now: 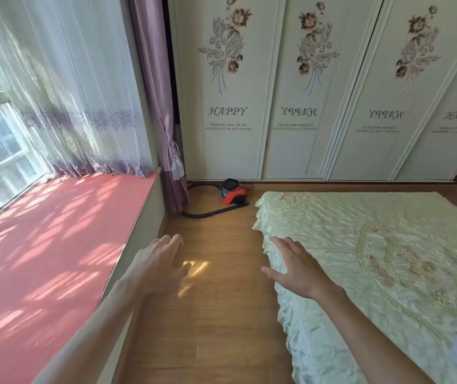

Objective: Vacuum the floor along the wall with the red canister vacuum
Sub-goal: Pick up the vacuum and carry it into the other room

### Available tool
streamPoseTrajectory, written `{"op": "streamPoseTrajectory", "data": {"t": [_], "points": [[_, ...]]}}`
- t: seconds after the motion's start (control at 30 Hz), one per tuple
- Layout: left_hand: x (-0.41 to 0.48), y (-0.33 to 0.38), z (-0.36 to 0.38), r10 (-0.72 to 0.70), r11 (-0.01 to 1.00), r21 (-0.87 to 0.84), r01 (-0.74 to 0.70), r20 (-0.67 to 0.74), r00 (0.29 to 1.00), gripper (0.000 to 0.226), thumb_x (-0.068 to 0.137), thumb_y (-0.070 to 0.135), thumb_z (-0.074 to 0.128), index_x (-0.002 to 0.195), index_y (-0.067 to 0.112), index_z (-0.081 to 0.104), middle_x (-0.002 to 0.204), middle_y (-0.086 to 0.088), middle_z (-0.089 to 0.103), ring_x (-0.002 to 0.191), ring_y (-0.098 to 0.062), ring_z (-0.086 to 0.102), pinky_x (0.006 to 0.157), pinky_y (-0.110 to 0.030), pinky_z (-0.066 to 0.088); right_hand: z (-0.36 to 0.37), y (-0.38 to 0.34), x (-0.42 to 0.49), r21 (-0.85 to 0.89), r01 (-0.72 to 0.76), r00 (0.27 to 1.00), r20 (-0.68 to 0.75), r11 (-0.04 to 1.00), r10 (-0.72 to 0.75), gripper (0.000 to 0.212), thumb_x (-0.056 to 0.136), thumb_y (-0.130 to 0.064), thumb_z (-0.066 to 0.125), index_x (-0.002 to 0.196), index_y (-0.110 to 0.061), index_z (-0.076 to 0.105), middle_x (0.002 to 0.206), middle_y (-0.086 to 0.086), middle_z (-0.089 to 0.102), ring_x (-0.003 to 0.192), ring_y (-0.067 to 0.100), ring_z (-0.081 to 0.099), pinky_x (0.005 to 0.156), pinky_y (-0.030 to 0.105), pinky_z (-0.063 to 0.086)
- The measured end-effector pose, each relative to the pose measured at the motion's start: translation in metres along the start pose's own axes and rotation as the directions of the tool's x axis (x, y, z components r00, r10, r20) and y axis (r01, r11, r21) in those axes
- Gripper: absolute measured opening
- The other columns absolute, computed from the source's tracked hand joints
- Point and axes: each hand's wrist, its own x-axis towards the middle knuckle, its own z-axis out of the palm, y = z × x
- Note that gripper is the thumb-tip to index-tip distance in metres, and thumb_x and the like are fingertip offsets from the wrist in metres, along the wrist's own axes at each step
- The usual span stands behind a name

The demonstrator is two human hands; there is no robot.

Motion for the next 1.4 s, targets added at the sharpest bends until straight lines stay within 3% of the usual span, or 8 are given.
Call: {"op": "streamPoseTrajectory", "data": {"t": [0.47,0.6,0.8,1.2,1.4], "points": [[0.188,-0.102,0.022,0.028,0.996,0.081,-0.032,0.046,0.999,0.064,0.078,0.071,0.039,0.122,0.024,0.044,0.11,0.004,0.058,0.098,-0.02,0.059,0.078,-0.038,0.053,0.012,0.017,0.195,-0.013,-0.075,0.997,-0.022,0.997,0.074,0.074,0.094,-0.059,0.053,0.154,-0.025,0.025,0.146,-0.006,0.04,0.132,0.015,0.041,0.098,0.028,0.044],[0.232,-0.118,0.027,0.034,0.995,0.088,-0.038,0.039,0.999,0.073,0.072,0.075,0.028,0.122,0.024,0.045,0.109,0.005,0.059,0.096,-0.018,0.06,0.074,-0.036,0.053,0.013,0.025,0.239,0.001,-0.088,0.996,-0.008,0.996,0.088,0.071,0.095,-0.057,0.055,0.152,-0.026,0.027,0.145,-0.007,0.04,0.13,0.015,0.041,0.096,0.027,0.043],[0.307,-0.134,0.043,0.014,0.996,0.088,-0.016,0.023,1.0,0.061,0.085,0.065,0.046,0.128,0.023,0.044,0.112,0.005,0.058,0.099,-0.019,0.06,0.073,-0.035,0.052,0.019,0.053,0.32,0.011,-0.093,0.996,0.017,0.996,0.093,0.073,0.095,-0.058,0.054,0.154,-0.027,0.026,0.145,-0.006,0.041,0.131,0.015,0.041,0.096,0.026,0.041],[0.503,-0.161,0.07,-0.066,0.994,0.091,0.069,-0.028,0.997,0.055,0.085,0.062,0.05,0.121,0.02,0.046,0.103,0.003,0.057,0.094,-0.021,0.059,0.066,-0.034,0.048,0.013,0.132,0.527,0.004,-0.044,0.998,0.044,0.999,0.044,0.071,0.095,-0.056,0.054,0.153,-0.025,0.027,0.143,-0.004,0.042,0.126,0.015,0.044,0.092,0.028,0.044],[0.581,-0.176,0.072,-0.106,0.991,0.076,0.109,-0.041,0.994,0.053,0.085,0.061,0.051,0.12,0.021,0.046,0.098,0.004,0.055,0.09,-0.02,0.058,0.067,-0.034,0.051,0.002,0.159,0.613,0.06,-0.024,0.998,0.062,0.998,0.021,0.073,0.095,-0.056,0.055,0.155,-0.025,0.025,0.151,-0.003,0.037,0.137,0.016,0.04,0.104,0.031,0.04]]}}
